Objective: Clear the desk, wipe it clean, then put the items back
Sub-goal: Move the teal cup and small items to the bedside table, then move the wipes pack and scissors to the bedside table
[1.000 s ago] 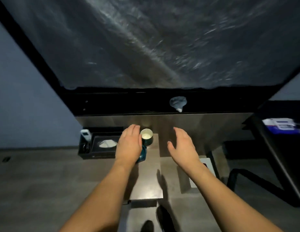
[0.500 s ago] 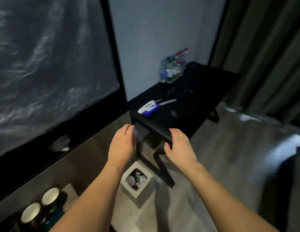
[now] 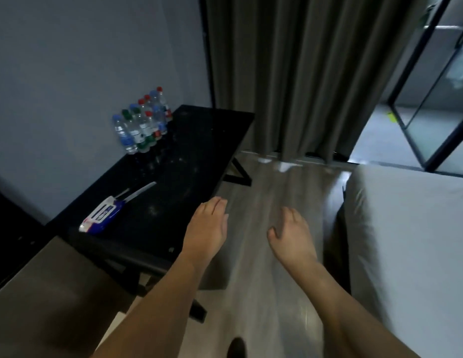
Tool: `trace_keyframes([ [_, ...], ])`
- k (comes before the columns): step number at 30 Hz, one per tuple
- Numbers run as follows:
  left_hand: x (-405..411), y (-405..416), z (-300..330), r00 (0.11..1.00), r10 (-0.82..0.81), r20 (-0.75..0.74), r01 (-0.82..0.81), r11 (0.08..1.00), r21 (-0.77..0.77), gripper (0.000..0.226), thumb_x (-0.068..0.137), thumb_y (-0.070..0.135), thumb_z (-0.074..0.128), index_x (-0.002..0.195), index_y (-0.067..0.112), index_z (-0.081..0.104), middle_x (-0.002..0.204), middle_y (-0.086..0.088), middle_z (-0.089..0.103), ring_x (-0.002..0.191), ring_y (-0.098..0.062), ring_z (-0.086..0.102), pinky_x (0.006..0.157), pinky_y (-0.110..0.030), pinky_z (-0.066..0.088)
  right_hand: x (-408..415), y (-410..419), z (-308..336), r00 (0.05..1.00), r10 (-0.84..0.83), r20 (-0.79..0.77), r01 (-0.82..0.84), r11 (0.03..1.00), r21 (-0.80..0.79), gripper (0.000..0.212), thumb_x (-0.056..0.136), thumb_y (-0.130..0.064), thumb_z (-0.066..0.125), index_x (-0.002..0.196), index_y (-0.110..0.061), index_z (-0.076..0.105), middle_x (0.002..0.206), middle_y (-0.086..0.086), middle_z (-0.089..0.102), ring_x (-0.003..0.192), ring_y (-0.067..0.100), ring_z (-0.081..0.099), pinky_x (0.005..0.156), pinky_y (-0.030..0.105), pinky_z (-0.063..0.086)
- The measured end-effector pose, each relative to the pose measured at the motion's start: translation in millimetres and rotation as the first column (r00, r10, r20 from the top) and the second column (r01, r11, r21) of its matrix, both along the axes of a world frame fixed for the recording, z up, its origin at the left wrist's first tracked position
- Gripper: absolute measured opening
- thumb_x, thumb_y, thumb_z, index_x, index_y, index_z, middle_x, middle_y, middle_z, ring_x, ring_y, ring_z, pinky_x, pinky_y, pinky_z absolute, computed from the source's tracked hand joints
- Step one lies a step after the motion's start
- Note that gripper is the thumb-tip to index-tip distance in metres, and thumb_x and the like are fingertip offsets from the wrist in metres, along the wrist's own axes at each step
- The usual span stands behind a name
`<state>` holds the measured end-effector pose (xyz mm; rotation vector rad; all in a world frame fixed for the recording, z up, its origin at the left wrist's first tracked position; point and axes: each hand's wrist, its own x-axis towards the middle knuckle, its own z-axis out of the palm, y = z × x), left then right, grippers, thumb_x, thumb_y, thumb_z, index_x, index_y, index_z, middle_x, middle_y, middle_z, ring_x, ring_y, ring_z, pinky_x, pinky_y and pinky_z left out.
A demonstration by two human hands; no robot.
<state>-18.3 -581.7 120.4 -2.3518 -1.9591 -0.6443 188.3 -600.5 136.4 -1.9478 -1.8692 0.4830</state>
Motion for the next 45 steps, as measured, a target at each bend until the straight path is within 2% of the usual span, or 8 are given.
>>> trace_keyframes([
  [6, 53, 121, -16, 0.993, -0.106, 0.051, 0.105, 0.994, 0.008, 0.045, 0.099, 0.034, 0.036, 0.135, 0.011, 0.053, 0.138, -0.005, 0.052, 0.124, -0.022, 0.051, 0.106, -0.037, 0.042, 40, 105, -11, 0.998, -0.057, 0.04, 0.057, 0.998, -0.012, 0.062, 0.091, -0.03, 0.053, 0.145, -0.008, 0.034, 0.145, 0.01, 0.041, 0.131, 0.026, 0.039, 0.112, 0.033, 0.029],
  [16, 94, 318, -3, 0.995, -0.049, 0.092, 0.055, 0.997, -0.056, 0.042, 0.098, 0.027, 0.049, 0.138, 0.011, 0.05, 0.143, -0.006, 0.047, 0.129, -0.025, 0.045, 0.109, -0.036, 0.037, 78, 300, 10, 0.993, -0.078, 0.088, 0.079, 0.997, -0.001, 0.062, 0.09, -0.028, 0.055, 0.144, -0.005, 0.035, 0.143, 0.013, 0.043, 0.13, 0.028, 0.041, 0.109, 0.035, 0.033],
  [20, 90, 369, -12, 0.994, 0.027, 0.107, -0.016, 0.994, -0.105, 0.043, 0.1, 0.03, 0.044, 0.141, 0.014, 0.046, 0.146, -0.003, 0.043, 0.133, -0.02, 0.041, 0.111, -0.032, 0.036, 74, 368, -6, 0.998, 0.014, 0.06, -0.009, 0.997, -0.07, 0.064, 0.092, -0.031, 0.054, 0.148, -0.009, 0.03, 0.147, 0.009, 0.038, 0.133, 0.025, 0.038, 0.112, 0.032, 0.031],
  [25, 50, 401, -10, 0.931, 0.315, 0.184, -0.286, 0.944, -0.165, 0.046, 0.101, 0.032, 0.043, 0.144, 0.014, 0.041, 0.15, -0.003, 0.038, 0.135, -0.02, 0.038, 0.111, -0.03, 0.031, 36, 450, -6, 0.956, 0.29, 0.037, -0.282, 0.948, -0.147, 0.066, 0.092, -0.03, 0.055, 0.149, -0.01, 0.028, 0.151, 0.009, 0.033, 0.136, 0.026, 0.034, 0.114, 0.033, 0.029],
  [30, -20, 392, 3, 0.785, 0.586, 0.201, -0.552, 0.809, -0.2, 0.047, 0.1, 0.031, 0.045, 0.145, 0.018, 0.04, 0.149, 0.002, 0.039, 0.135, -0.017, 0.039, 0.111, -0.03, 0.033, -59, 493, -7, 0.839, 0.541, -0.053, -0.544, 0.831, -0.121, 0.062, 0.091, -0.027, 0.058, 0.146, -0.013, 0.035, 0.151, 0.006, 0.036, 0.136, 0.023, 0.036, 0.113, 0.034, 0.032],
  [34, -82, 362, -3, 0.643, 0.739, 0.202, -0.697, 0.674, -0.245, 0.047, 0.098, 0.032, 0.048, 0.143, 0.02, 0.041, 0.146, 0.002, 0.041, 0.132, -0.015, 0.042, 0.109, -0.031, 0.038, -152, 489, -12, 0.684, 0.726, -0.069, -0.728, 0.673, -0.129, 0.058, 0.093, -0.025, 0.056, 0.146, -0.016, 0.035, 0.15, 0.0, 0.035, 0.136, 0.018, 0.036, 0.112, 0.032, 0.035],
  [41, -185, 299, -37, 0.369, 0.912, 0.179, -0.827, 0.41, -0.384, 0.051, 0.096, 0.032, 0.053, 0.144, 0.024, 0.039, 0.146, 0.003, 0.043, 0.131, -0.014, 0.043, 0.108, -0.035, 0.04, -272, 474, -26, 0.416, 0.909, -0.016, -0.893, 0.405, -0.198, 0.055, 0.096, -0.026, 0.052, 0.148, -0.019, 0.034, 0.153, -0.004, 0.032, 0.139, 0.014, 0.032, 0.114, 0.03, 0.031],
  [45, -212, 262, -62, 0.254, 0.959, 0.128, -0.813, 0.283, -0.509, 0.054, 0.095, 0.032, 0.053, 0.145, 0.023, 0.036, 0.147, 0.003, 0.04, 0.13, -0.016, 0.042, 0.108, -0.035, 0.039, -327, 478, -39, 0.351, 0.934, 0.058, -0.895, 0.353, -0.272, 0.055, 0.096, -0.029, 0.05, 0.148, -0.022, 0.033, 0.152, -0.004, 0.034, 0.138, 0.014, 0.034, 0.113, 0.03, 0.032],
])
